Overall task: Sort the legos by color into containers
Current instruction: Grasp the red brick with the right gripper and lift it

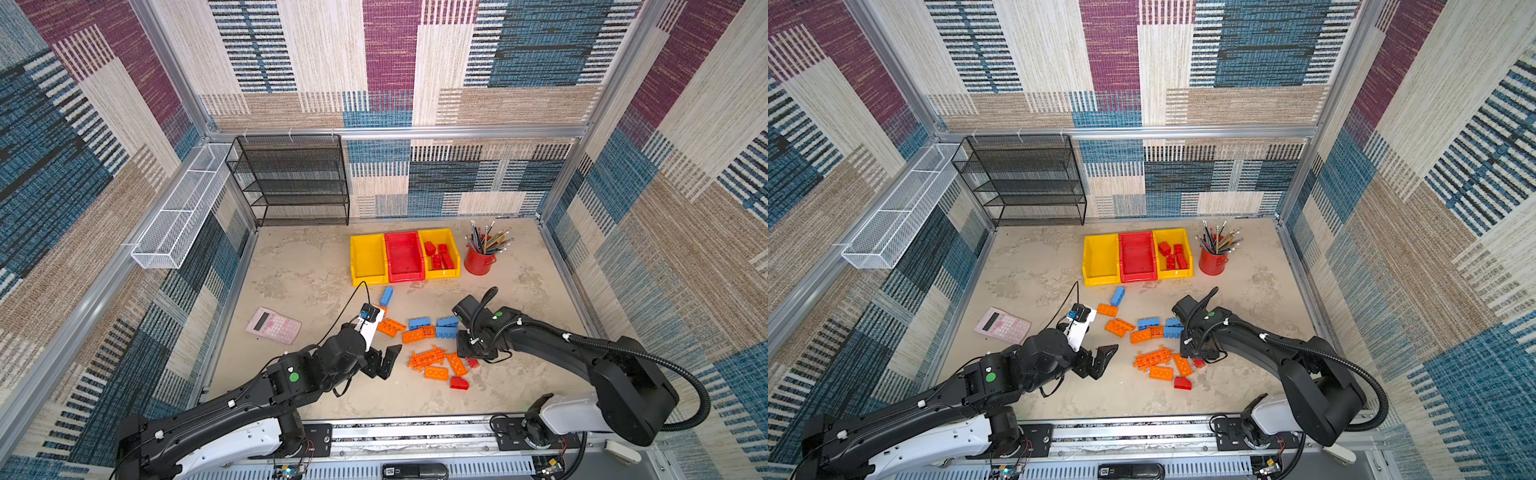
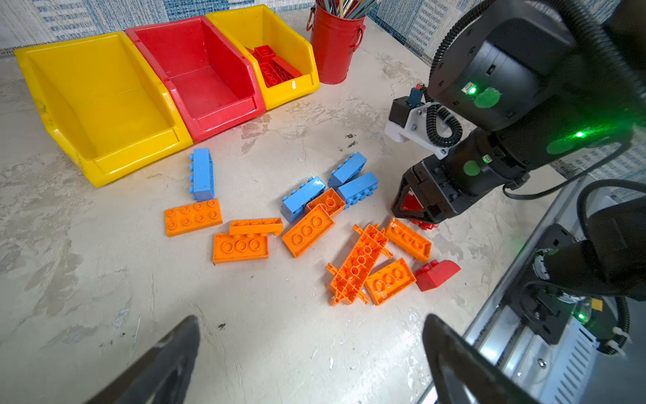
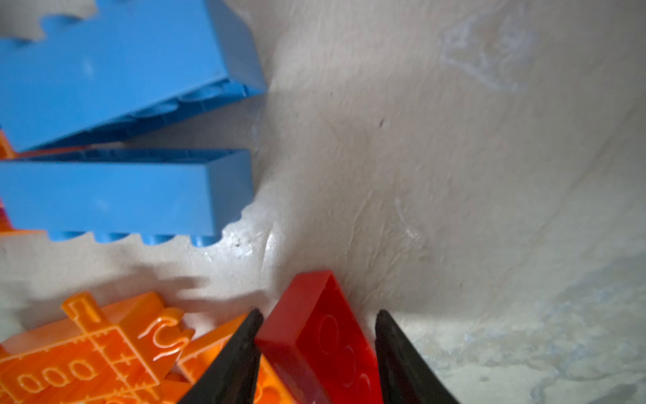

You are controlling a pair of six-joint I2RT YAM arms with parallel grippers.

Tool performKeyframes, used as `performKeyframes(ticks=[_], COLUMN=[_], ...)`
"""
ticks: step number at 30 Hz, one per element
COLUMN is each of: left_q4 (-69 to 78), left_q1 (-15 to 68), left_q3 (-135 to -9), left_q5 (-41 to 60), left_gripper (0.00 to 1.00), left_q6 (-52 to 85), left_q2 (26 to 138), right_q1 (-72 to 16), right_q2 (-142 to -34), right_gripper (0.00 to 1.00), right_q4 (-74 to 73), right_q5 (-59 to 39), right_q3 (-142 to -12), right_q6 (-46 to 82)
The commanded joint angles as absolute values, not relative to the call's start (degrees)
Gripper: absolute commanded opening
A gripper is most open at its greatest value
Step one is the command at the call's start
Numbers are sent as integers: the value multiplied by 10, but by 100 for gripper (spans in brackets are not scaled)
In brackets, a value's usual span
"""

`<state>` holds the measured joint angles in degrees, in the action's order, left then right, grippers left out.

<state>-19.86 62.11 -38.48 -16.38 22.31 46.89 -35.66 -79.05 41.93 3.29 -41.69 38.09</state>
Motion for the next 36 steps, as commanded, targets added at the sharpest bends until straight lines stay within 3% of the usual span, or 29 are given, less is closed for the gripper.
performKeyframes(ticks=[1,5,12,17,23,36], left_q4=[-189,-187,-180,-170,-138,-99], left_q1=[621,621,620,604,495,342], left_q3=[-392,-396,-396,-402,-418,-553], left_q5=[-175,-179,-187,-169,-59,55], left_gripper=[100,100,100,100,100,100], left_q6=[203,195,192,186,199,145], left_q2=[472,476,481,495,546,709], right_q1=[-356,-355,-352,-347,-275,-187], right_q2=[-793,-799,-810,-826,-920,-1324], right_gripper=[53,46,21,21,21,22], right_q4=[424,425,440,478,449,574], right_q5=[50,50,53,81,61,34], right_q3=[-421,-416,-435,-544,-729,-1296], right_q6=[393,400,391,353,277,146])
